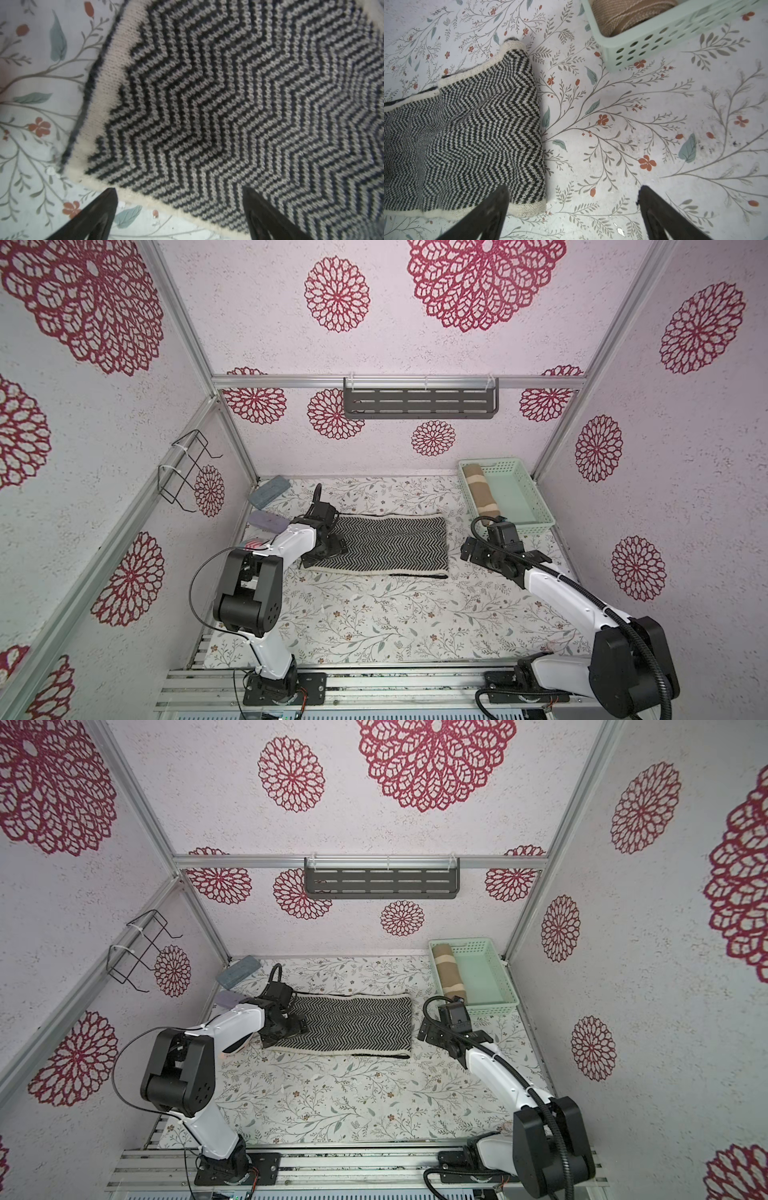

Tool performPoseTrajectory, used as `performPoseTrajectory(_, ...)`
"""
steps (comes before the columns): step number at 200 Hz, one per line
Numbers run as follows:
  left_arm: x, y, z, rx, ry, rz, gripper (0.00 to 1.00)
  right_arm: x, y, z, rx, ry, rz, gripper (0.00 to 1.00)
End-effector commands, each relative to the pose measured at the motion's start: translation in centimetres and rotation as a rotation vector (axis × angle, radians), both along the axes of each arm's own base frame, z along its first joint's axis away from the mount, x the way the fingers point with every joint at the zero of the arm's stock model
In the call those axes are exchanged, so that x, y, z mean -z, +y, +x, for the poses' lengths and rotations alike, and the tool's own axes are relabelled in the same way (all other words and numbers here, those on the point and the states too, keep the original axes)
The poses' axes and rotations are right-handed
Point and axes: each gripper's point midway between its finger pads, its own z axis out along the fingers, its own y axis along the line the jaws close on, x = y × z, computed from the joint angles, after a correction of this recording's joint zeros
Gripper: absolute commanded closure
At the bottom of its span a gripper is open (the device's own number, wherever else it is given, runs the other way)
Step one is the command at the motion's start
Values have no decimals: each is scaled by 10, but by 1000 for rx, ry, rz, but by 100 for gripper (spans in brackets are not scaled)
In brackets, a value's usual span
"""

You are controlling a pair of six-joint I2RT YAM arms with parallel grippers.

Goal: Roll up the scarf and place it into the basket
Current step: Flatten out the scarf at the center of the board.

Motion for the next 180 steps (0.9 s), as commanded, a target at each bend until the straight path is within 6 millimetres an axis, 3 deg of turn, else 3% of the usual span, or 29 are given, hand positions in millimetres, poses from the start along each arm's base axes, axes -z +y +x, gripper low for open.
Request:
performPoseTrajectory(1, -9, 25, 21, -46, -32, 85, 2, -15, 5, 9, 8, -39, 25, 2)
performPoseTrajectory(49, -6, 61, 39, -128, -21, 108, 2, -17, 0, 11, 31, -48, 3, 2)
performPoseTrajectory(67, 3, 56, 49, -125, -19, 28, 3, -15, -2, 11, 43, -42, -4, 1)
performPoseTrajectory(73, 20, 54, 49, -120, 14, 12, 2, -15, -3, 11, 47, -40, -7, 1)
performPoseTrajectory(112, 43, 40, 59, -89, 42, -57, 0, -10, -5, 11, 54, -23, -21, 1)
performPoseTrajectory(123, 50, 38, 59, -86, 55, -67, 5, -9, -5, 12, 55, -19, -24, 1)
performPoseTrajectory(132, 54, 36, 58, -85, 66, -75, 12, -8, -5, 12, 55, -16, -24, 1)
performPoseTrajectory(149, 55, 29, 56, -78, 67, -113, 41, -6, -5, 12, 57, -10, -23, 1)
performPoseTrajectory(161, 48, 24, 55, -72, 47, -145, 66, -3, -4, 12, 55, -5, -21, 1)
performPoseTrajectory(180, 24, 18, 56, -60, -6, -173, 91, 4, -2, 11, 45, 6, -15, 1)
